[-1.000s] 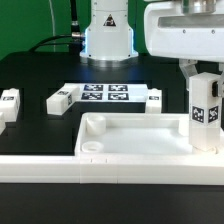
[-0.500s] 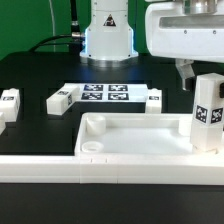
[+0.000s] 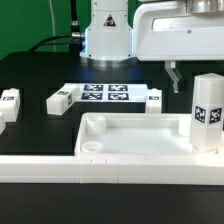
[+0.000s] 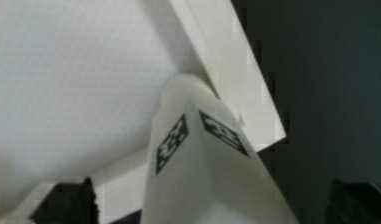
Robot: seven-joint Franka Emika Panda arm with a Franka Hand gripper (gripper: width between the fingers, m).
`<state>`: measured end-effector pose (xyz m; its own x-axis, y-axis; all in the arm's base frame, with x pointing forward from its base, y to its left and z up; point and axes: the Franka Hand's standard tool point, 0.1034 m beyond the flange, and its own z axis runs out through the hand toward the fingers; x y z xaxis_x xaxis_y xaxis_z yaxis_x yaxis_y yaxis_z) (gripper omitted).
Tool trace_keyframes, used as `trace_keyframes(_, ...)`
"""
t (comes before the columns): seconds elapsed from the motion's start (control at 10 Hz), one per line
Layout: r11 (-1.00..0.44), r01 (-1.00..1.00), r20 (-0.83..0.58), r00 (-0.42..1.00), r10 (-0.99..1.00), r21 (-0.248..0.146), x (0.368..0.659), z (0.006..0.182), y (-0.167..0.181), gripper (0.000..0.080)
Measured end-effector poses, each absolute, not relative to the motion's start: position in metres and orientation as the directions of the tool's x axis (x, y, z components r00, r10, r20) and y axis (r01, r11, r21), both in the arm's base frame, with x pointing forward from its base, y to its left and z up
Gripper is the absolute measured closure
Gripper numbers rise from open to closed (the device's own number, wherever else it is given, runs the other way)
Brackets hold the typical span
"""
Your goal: Assemble desk
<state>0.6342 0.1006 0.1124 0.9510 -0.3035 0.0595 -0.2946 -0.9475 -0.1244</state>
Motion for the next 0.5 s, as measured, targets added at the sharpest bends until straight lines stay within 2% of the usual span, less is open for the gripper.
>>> trace_keyframes(0.2, -0.976, -0.181, 0.073, 0.979, -0.191, -0.117, 0.6341, 0.1124, 0.1004, 0.015)
trace_keyframes(0.3, -0.995, -0.032, 0.09, 0.995, -0.041, -0.09, 0.6349, 0.113, 0.0996, 0.015)
trace_keyframes(0.5, -0.989, 0.129, 0.107, 0.987, 0.122, -0.066, 0.6376, 0.1147, 0.0995, 0.015)
